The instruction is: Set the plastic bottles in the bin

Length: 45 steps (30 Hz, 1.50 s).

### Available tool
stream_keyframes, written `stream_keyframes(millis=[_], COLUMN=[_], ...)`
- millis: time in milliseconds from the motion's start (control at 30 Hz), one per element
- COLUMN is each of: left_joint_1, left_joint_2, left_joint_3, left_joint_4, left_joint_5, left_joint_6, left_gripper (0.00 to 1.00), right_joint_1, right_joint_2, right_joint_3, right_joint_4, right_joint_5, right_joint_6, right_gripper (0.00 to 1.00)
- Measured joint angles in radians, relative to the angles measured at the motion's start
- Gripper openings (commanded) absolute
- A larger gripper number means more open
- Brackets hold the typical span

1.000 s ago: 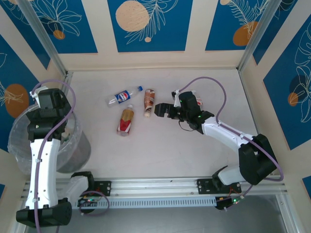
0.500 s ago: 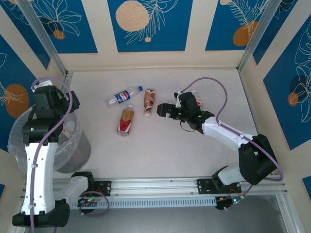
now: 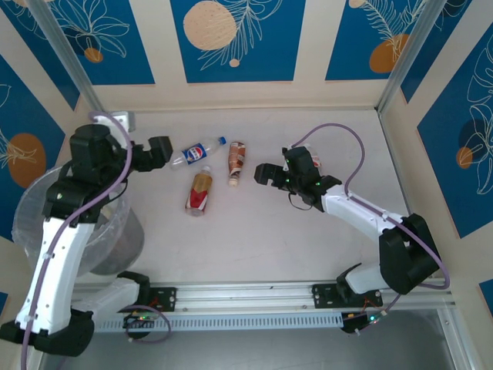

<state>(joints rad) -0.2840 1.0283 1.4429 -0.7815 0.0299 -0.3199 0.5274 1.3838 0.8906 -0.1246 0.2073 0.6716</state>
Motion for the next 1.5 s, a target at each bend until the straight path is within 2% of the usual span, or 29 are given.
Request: stream_keyframes(millis=[367, 500, 867, 1067, 1333, 1500], left_joint_1=[-0.229, -0.272, -0.275, -0.245, -0.18, -0.17], left_joint_2=[0.249, 0.323, 0.648, 0.824, 0.908, 0.937], left_joint_3=[0.012, 0.014, 0.099, 0.126, 0.126, 0.129], left_joint_4=[0.005, 0.013, -0.046, -0.053, -0.057, -0.066], left_joint_5=[-0.137, -0.166, -0.315, -0.338, -0.233, -0.185], left_joint_6=[0.024, 0.019, -0.057, -0.098, -0.097, -0.081], left_gripper=[0.99, 0.99, 0.99, 0.99, 0.99, 0.99], right_joint_1=[-0.014, -0.018, -0.019, -0.019, -0.025, -0.027], right_joint_2=[-0.059, -0.067, -0.122, -0.172, -0.191, -0.191], right_joint_3=[-0.016, -0.023, -0.054, -0.082, -0.093, -0.093], right_joint_4=[-0.027, -0.035, -0.062, -0.076, -0.097, -0.097], right_joint_5=[0.041, 0.048, 0.06, 0.079, 0.101, 0.104], right_joint_6=[0.029, 0.041, 0.061, 0.07, 0.073, 0.073], right_gripper=[0.98, 0.98, 0.98, 0.98, 0.98, 0.99])
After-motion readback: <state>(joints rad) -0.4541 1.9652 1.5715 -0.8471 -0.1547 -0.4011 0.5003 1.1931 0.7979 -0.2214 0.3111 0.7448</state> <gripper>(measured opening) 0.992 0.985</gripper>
